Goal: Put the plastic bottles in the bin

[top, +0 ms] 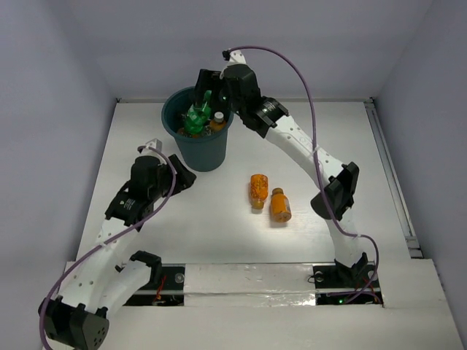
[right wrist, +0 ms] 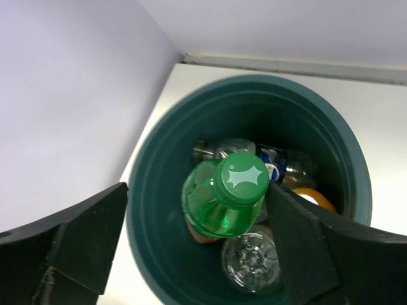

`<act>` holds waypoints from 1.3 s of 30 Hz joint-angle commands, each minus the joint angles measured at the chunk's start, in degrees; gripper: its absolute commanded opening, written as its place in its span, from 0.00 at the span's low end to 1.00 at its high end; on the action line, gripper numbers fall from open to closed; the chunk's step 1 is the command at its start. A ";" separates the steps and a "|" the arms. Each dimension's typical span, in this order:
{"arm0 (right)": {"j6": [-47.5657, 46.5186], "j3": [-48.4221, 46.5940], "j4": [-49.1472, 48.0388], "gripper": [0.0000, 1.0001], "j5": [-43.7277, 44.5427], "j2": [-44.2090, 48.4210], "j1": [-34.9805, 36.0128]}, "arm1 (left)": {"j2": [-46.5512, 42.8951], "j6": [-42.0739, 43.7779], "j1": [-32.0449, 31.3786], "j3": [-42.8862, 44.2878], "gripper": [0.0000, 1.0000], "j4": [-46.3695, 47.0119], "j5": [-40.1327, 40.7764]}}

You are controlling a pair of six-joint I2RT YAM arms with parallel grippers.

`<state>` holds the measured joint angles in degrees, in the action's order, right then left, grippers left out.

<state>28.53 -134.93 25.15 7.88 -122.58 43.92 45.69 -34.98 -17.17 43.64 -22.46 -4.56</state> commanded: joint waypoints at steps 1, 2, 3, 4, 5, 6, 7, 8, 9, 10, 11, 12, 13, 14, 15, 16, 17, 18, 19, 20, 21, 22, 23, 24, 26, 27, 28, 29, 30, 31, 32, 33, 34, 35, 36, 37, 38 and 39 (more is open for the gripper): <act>-1.46 -3.58 -1.77 0.99 -0.85 5.24 0.46 | 1.33 1.06 -3.48 -0.48 0.57 2.85 -1.60; -2.07 -3.41 -1.68 1.00 -0.85 5.95 0.46 | 2.55 1.06 -5.92 -0.40 0.57 3.82 -1.51; -2.17 -3.49 -1.24 1.00 -0.67 7.35 0.46 | 3.34 0.97 -7.25 -0.22 0.57 4.43 -1.33; -2.25 -3.49 -0.02 1.00 0.63 7.97 0.46 | 4.31 0.88 -8.66 0.30 0.58 4.79 -1.07; -2.43 -2.97 0.69 1.00 1.43 8.76 -0.23 | 6.41 0.71 -10.06 0.74 0.58 5.58 -0.72; -2.60 -2.53 1.39 1.00 2.57 10.59 -0.76 | 7.47 0.53 -13.04 1.18 0.58 5.93 0.50; -3.39 -1.74 2.35 1.00 5.62 11.74 -0.77 | 8.61 0.18 -14.63 2.14 0.58 6.20 1.04; -4.09 -0.61 2.54 0.99 7.05 12.97 -0.77 | 11.06 0.18 -16.04 2.68 0.60 6.81 1.48; -4.71 2.80 2.45 0.97 8.45 14.55 -1.29 | 12.22 0.09 -17.45 3.20 0.62 7.25 2.18; -5.67 4.92 2.45 0.88 10.12 17.96 -1.29 | 13.45 -0.08 -20.16 4.17 0.64 7.51 2.53; -6.12 7.29 2.02 0.79 10.40 20.00 -1.99 | 15.89 -0.43 -21.49 4.52 0.68 8.30 2.71; -6.47 10.27 1.49 0.63 10.58 22.28 -2.00 | 17.05 -0.61 -22.63 4.96 0.69 8.57 2.80; -6.82 17.44 0.96 0.23 10.75 24.74 -2.00 | 18.28 -0.87 -24.65 5.84 0.70 9.01 2.89; -6.91 21.60 -0.61 0.11 10.67 30.16 -2.52 | 20.55 -1.14 -25.62 6.19 0.72 9.71 2.97; -6.91 26.17 -1.76 0.05 10.14 33.17 -2.52 | 21.45 -1.66 -26.24 6.46 0.74 10.32 2.80; -6.83 34.91 -2.64 0.01 9.27 35.98 -3.05 | 22.41 -1.93 -27.38 7.16 0.75 10.94 2.71; -5.43 39.09 -3.43 0.01 9.09 41.15 -3.05 | 24.34 -2.02 -28.00 7.51 0.76 12.25 2.54; -4.64 43.14 -3.61 0.01 8.74 43.72 -3.66 | 25.31 -2.28 -28.53 7.86 0.78 12.70 2.54; -2.80 50.83 -3.44 0.01 7.43 46.10 -3.67 | 26.45 -2.28 -28.53 9.00 0.79 12.88 2.71; -1.48 54.65 -3.09 0.01 6.80 50.56 -3.67 | 28.64 -2.37 -29.23 9.53 0.80 13.31 2.89; -0.16 58.26 -2.56 0.01 5.93 52.69 -4.19 | 29.71 -2.28 -29.24 10.06 0.81 13.58 2.89; 1.33 61.95 -2.21 0.02 3.92 54.80 -4.19 | 30.94 -2.11 -29.24 11.28 0.82 13.76 2.63; 4.74 69.03 -1.34 0.04 3.12 56.82 -4.19 | 33.38 -2.02 -29.24 11.99 0.84 14.02 2.36; 6.52 72.58 -0.98 0.07 2.24 60.67 -4.19 | 34.71 -1.67 -29.76 12.78 0.84 14.11 1.84; 11.18 79.18 -0.10 0.32 1.00 64.38 -4.19 | 39.36 -0.53 -29.76 15.77 0.86 13.15 1.31; 12.50 84.34 0.42 0.47 1.26 66.14 -4.19 | 40.78 -0.26 -29.76 16.82 0.86 12.62 1.22; 13.47 86.40 0.78 0.79 0.91 69.03 -4.19 | 42.36 -0.09 -29.76 18.92 0.86 12.18 1.48; 14.43 88.07 1.13 0.88 0.13 69.06 -4.19 | 44.90 0.44 -29.76 19.72 0.87 12.17 1.48; 14.71 90.35 1.31 0.93 -0.93 70.63 -4.19 | 46.14 0.61 -29.76 20.43 0.87 12.44 1.22; 14.88 91.07 1.48 0.96 -2.85 70.55 -4.19 | 47.28 0.62 -29.76 21.91 0.87 12.70 1.39; 15.23 91.60 2.09 0.97 -3.57 70.21 -4.19 | 49.73 1.05 -29.76 22.71 0.87 12.79 1.65; 15.41 92.13 2.36 0.97 -3.92 69.94 -4.19 | 51.06 1.23 -29.76 23.50 0.87 12.44 2.87; 15.50 93.09 2.45 0.97 -3.92 69.85 -4.19 | 52.47 1.41 -29.76 25.60 0.87 11.92 3.76; 15.85 93.62 2.54 0.98 -3.49 70.11 -4.19 | 55.18 1.67 -29.76 26.49 0.87 11.13 4.29; 16.11 93.97 2.63 0.98 -2.96 70.37 -4.19 | 56.34 2.02 -29.76 27.11 0.87 11.21 6.12; 16.38 94.76 2.71 0.98 -2.17 70.55 -4.19 | 57.57 2.11 -29.76 28.25 0.87 11.30 6.40; 16.81 95.20 2.45 0.99 -1.82 70.64 -4.19 | 59.93 2.11 -29.76 28.78 0.86 11.12 6.75; 16.90 95.64 2.36 0.99 -1.55 70.47 -4.19 | 60.82 2.11 -29.76 29.22 0.85 11.03 7.36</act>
<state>43.46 -40.49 29.21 5.98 -53.08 39.77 104.62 -34.24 -46.54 70.08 -10.79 -0.25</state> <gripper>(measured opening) 0.984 0.858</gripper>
